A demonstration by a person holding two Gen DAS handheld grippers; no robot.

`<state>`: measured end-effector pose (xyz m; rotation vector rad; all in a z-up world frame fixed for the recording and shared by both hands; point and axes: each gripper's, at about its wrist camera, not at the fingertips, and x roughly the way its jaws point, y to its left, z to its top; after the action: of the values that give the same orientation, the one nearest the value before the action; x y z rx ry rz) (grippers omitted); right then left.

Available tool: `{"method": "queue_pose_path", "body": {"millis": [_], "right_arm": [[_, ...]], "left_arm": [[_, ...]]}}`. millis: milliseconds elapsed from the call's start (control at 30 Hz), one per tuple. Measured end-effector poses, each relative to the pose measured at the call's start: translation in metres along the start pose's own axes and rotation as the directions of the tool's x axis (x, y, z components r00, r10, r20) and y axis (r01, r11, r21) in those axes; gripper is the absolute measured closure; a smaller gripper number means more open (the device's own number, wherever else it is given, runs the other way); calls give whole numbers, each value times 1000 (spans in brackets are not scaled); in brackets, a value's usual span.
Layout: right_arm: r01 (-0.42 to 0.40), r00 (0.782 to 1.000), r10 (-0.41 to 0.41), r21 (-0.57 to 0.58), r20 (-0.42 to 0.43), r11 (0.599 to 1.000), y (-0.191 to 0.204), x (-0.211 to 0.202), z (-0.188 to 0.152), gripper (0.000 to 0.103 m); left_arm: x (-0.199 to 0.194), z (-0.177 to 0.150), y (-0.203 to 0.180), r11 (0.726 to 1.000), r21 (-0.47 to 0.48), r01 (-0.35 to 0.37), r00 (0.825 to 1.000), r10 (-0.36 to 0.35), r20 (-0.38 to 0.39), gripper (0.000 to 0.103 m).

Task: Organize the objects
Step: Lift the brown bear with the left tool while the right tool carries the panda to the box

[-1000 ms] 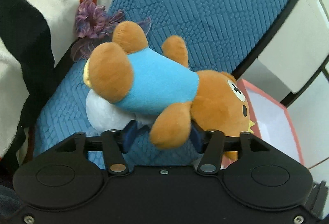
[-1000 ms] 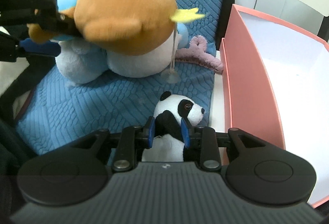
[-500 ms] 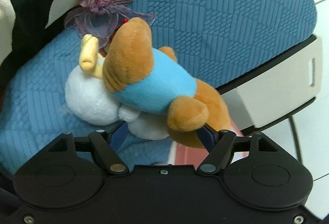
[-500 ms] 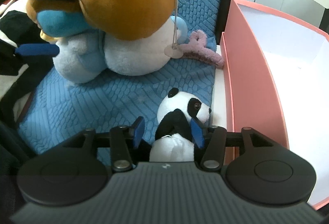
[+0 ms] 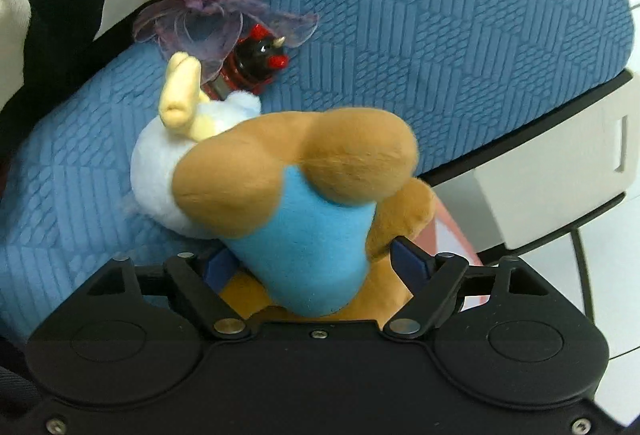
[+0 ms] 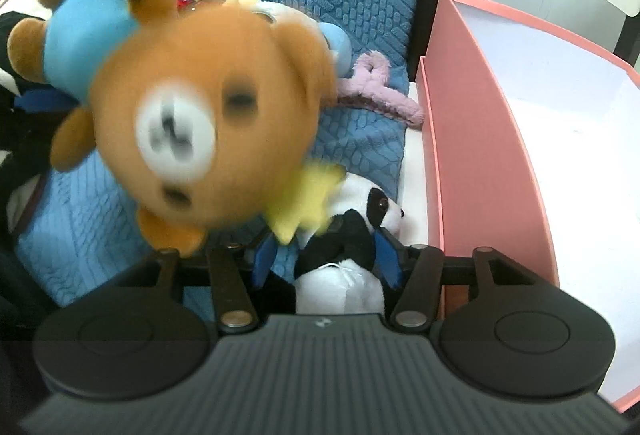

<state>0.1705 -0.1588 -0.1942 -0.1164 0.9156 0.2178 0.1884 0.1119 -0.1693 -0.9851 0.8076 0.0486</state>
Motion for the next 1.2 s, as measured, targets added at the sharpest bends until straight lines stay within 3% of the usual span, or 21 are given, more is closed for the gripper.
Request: {"method": "queue_pose_path", "body": {"millis": [133, 233, 400, 600, 733, 867, 1200], "right_arm": [[7, 1000, -7, -9, -1, 1000, 0, 4, 0, 47], [17, 1000, -16, 9, -4, 1000, -1, 9, 1, 55], [15, 1000, -15, 23, -1, 1000, -3, 8, 1, 58], [-5, 1000, 5, 59, -1, 998, -5, 1, -1, 61], [-26, 1000, 26, 79, -4, 997, -7, -3, -1, 62], [-56, 998, 56, 96, -6, 994, -9, -14, -3, 63], [-128, 992, 128, 60, 12, 990, -15, -59, -6, 63]], "left_arm": [[7, -4, -9, 999, 46, -22, 1000, 22, 0, 24], [14, -12, -17, 994, 99, -55, 998, 57, -14, 24], [25, -27, -33, 968, 209, -139, 990, 143, -6, 23], [27, -30, -38, 955, 248, -165, 985, 172, -7, 23], [22, -27, -40, 946, 264, -185, 981, 192, 0, 33], [11, -20, -42, 948, 273, -162, 986, 169, -2, 40], [-31, -16, -49, 955, 281, -99, 992, 116, -44, 42]]}}
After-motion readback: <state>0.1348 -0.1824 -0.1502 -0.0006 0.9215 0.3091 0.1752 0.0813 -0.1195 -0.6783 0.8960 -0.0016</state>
